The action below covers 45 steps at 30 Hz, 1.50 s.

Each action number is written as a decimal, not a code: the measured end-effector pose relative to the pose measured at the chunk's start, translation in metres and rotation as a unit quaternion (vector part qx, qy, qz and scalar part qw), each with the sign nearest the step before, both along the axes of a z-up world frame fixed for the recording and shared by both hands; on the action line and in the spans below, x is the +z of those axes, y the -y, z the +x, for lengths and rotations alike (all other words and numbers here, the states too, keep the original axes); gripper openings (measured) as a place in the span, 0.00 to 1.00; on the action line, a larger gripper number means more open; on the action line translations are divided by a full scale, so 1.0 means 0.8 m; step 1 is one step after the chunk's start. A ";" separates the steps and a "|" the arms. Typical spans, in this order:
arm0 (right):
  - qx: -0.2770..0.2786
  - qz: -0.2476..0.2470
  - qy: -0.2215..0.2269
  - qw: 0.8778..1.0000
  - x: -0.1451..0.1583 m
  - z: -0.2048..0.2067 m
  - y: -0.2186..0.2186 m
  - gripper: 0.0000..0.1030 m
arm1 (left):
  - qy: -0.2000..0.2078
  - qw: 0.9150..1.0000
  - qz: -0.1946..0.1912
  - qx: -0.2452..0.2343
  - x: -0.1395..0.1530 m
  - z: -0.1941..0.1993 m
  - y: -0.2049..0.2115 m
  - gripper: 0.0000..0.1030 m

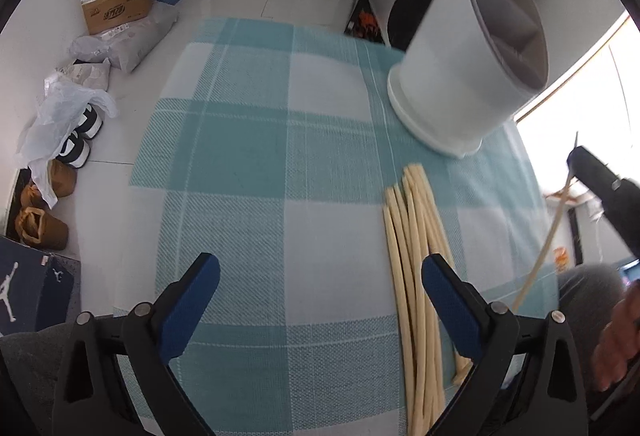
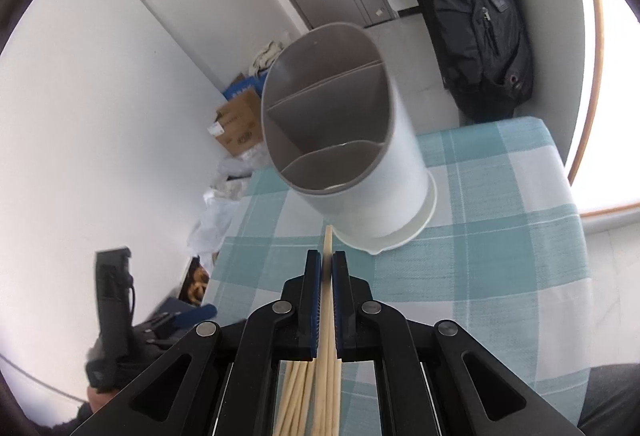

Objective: Organize utensils
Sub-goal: 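Lower the right gripper onto the chopstick pile and close on chopsticks, then lower the left gripper and close on a single chopstick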

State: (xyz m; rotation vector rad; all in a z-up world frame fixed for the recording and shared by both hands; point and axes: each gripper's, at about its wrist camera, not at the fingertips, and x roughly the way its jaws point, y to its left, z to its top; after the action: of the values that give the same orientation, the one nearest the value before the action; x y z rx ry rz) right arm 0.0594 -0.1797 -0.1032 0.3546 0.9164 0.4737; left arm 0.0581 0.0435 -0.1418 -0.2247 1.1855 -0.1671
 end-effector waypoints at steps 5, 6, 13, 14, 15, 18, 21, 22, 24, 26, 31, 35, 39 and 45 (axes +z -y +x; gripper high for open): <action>-0.002 0.018 0.007 1.000 0.002 -0.005 0.019 0.04 | -0.018 0.999 0.038 0.006 -0.006 0.003 0.011 0.95; 0.001 0.020 0.011 1.000 0.002 -0.006 0.021 0.04 | -0.022 0.999 0.048 0.002 -0.006 0.004 0.015 0.95; 0.016 0.039 0.035 0.998 0.005 -0.010 0.039 0.05 | -0.039 0.993 0.109 0.004 -0.011 0.001 0.034 0.95; 0.017 0.043 0.035 0.998 0.003 -0.009 0.041 0.05 | -0.047 0.993 0.109 0.009 -0.011 0.002 0.031 0.95; 0.018 0.046 0.035 0.998 0.002 -0.008 0.043 0.05 | -0.052 0.993 0.108 0.012 -0.012 0.003 0.031 0.95; 0.017 0.060 0.030 0.998 -0.003 -0.005 0.052 0.05 | -0.065 0.989 0.130 0.015 -0.014 0.002 0.031 0.94; 0.019 0.065 0.024 0.997 -0.007 -0.006 0.056 0.05 | -0.069 0.989 0.126 0.021 -0.021 0.004 0.029 0.92; 0.022 0.064 0.022 0.997 -0.008 -0.004 0.056 0.05 | -0.067 0.989 0.131 0.021 -0.021 0.003 0.031 0.92; 0.023 0.062 0.018 0.998 -0.010 -0.003 0.056 0.05 | -0.067 0.988 0.137 0.019 -0.021 0.006 0.033 0.91; 0.023 0.069 0.015 0.997 -0.012 -0.001 0.058 0.05 | -0.067 0.990 0.125 0.020 -0.018 0.010 0.036 0.78; 0.015 0.078 0.017 0.997 -0.010 -0.001 0.065 0.05 | -0.055 0.991 0.121 -0.001 -0.013 0.019 0.045 0.27; 0.010 0.080 0.018 0.997 -0.009 -0.002 0.070 0.05 | -0.056 0.991 0.118 -0.018 -0.015 0.021 0.057 0.04; 0.004 0.079 0.021 0.997 -0.008 -0.003 0.074 0.05 | -0.047 0.992 0.116 -0.014 -0.012 0.020 0.061 0.02; 0.001 0.071 0.035 0.997 -0.003 -0.011 0.073 0.05 | -0.013 0.996 0.089 0.004 0.000 0.029 0.046 0.02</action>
State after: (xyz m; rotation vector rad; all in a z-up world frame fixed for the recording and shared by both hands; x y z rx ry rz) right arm 0.0506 -0.2378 -0.1058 0.4640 0.8165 0.5515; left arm 0.0809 0.0065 -0.1418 -0.0750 1.2174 -0.0496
